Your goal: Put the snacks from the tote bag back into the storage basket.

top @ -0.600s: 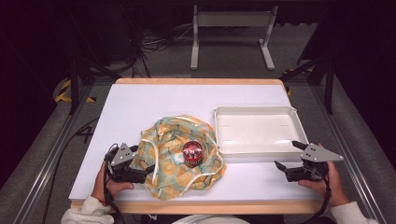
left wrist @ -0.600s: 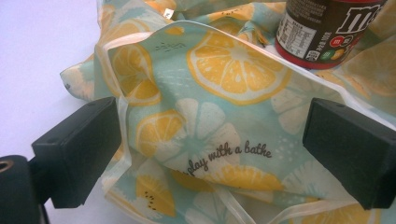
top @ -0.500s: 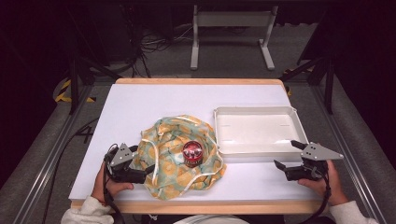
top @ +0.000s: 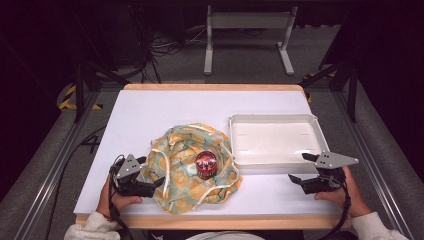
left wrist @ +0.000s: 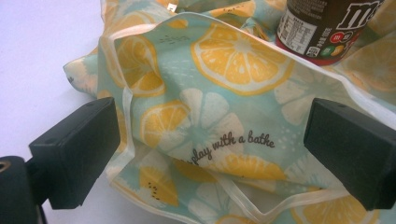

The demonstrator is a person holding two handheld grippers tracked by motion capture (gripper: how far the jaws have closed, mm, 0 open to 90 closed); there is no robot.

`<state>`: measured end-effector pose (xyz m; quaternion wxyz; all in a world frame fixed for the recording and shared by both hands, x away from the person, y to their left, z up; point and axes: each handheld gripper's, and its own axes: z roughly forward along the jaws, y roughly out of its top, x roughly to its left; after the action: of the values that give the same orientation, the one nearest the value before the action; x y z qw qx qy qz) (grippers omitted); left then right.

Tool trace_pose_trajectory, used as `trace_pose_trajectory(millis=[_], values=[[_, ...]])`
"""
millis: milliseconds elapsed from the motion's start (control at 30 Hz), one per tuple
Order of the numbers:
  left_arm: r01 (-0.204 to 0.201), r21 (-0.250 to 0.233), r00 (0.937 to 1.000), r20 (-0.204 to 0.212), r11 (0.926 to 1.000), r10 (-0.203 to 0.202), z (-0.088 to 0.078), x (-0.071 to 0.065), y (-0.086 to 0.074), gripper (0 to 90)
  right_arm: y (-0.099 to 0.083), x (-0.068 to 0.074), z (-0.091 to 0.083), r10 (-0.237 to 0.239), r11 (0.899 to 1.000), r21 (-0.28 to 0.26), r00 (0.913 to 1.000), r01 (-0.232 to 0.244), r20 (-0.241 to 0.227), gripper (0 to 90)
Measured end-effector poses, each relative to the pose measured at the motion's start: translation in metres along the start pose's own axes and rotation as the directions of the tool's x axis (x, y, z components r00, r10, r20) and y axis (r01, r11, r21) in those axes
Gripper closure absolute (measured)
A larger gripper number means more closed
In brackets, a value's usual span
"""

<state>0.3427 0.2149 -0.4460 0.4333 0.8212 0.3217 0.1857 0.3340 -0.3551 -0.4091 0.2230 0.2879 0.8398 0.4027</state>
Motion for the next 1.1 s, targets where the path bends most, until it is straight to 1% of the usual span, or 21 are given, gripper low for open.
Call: trace_pose_trajectory(millis=[33,67,200,367,500,567,600,633,667,700,733,767,867,900,967,1000,1100], values=[[-0.005,0.001,1.0000,0.001,1.0000,0.005,0.000,0.000,0.000,4.3,0.001,0.000,0.000,-0.001,1.000,0.010,1.0000,0.001,-0.001,12.2],[0.003,0.002,1.0000,0.002,1.0000,-0.003,0.000,0.000,-0.001,4.3,0.003,-0.001,0.001,-0.008,1.000,0.016,0.9998,0.008,-0.017,12.2],[-0.002,0.007,1.0000,-0.003,1.0000,0.002,-0.001,0.000,-0.002,4.3,0.014,0.001,0.003,-0.033,0.999,0.020,0.9984,0.034,-0.046,14.6],[0.010,0.013,0.9999,0.002,0.9999,-0.010,0.000,-0.002,-0.003,4.3,0.025,0.004,0.008,-0.073,0.996,0.040,0.9965,0.074,-0.042,17.1],[0.001,0.018,1.0000,0.003,0.9998,-0.001,0.000,-0.001,-0.003,4.4,0.033,0.005,0.011,-0.094,0.995,0.041,0.9939,0.096,-0.059,18.6],[0.006,0.019,1.0000,0.006,0.9998,-0.006,0.000,-0.001,-0.003,4.4,0.039,0.006,0.013,-0.111,0.993,0.041,0.9915,0.114,-0.067,19.0],[0.000,0.021,1.0000,0.005,0.9998,0.000,0.000,-0.001,-0.003,4.4,0.042,0.006,0.014,-0.118,0.992,0.043,0.9905,0.121,-0.071,19.0],[0.000,0.023,1.0000,0.007,0.9997,0.000,0.000,-0.002,-0.003,4.4,0.044,0.006,0.015,-0.120,0.991,0.046,0.9893,0.124,-0.083,19.1],[0.000,0.023,1.0000,0.007,0.9997,0.000,0.000,-0.002,-0.003,4.4,0.044,0.006,0.015,-0.120,0.991,0.046,0.9893,0.124,-0.083,19.1],[0.003,0.024,1.0000,0.006,0.9997,-0.003,0.001,-0.002,-0.003,4.4,0.051,0.006,0.018,-0.132,0.989,0.048,0.9867,0.137,-0.095,18.7],[0.003,0.024,1.0000,0.006,0.9997,-0.003,0.001,-0.002,-0.003,4.4,0.051,0.006,0.018,-0.132,0.989,0.048,0.9867,0.137,-0.095,18.7],[0.002,0.027,0.9999,0.011,0.9996,-0.003,0.001,-0.002,-0.003,4.4,0.057,0.006,0.020,-0.143,0.988,0.046,0.9836,0.148,-0.110,17.4],[0.004,0.027,0.9999,0.014,0.9996,-0.004,0.001,-0.002,-0.003,4.5,0.064,0.009,0.024,-0.157,0.985,0.048,0.9789,0.164,-0.131,16.4],[0.004,0.027,0.9999,0.014,0.9996,-0.004,0.001,-0.002,-0.003,4.5,0.064,0.009,0.024,-0.157,0.985,0.048,0.9789,0.164,-0.131,16.4],[0.001,0.025,0.9999,0.011,0.9997,-0.002,0.000,-0.002,-0.003,4.5,0.070,0.012,0.028,-0.181,0.981,0.039,0.9740,0.188,-0.136,15.9],[-0.003,0.025,0.9999,0.011,0.9997,0.003,0.000,-0.002,-0.003,4.5,0.074,0.014,0.031,-0.199,0.977,0.046,0.9699,0.207,-0.140,16.8],[0.000,0.024,1.0000,0.009,0.9997,-0.001,0.000,-0.003,-0.003,4.5,0.080,0.018,0.036,-0.227,0.970,0.048,0.9622,0.236,-0.151,18.5]])
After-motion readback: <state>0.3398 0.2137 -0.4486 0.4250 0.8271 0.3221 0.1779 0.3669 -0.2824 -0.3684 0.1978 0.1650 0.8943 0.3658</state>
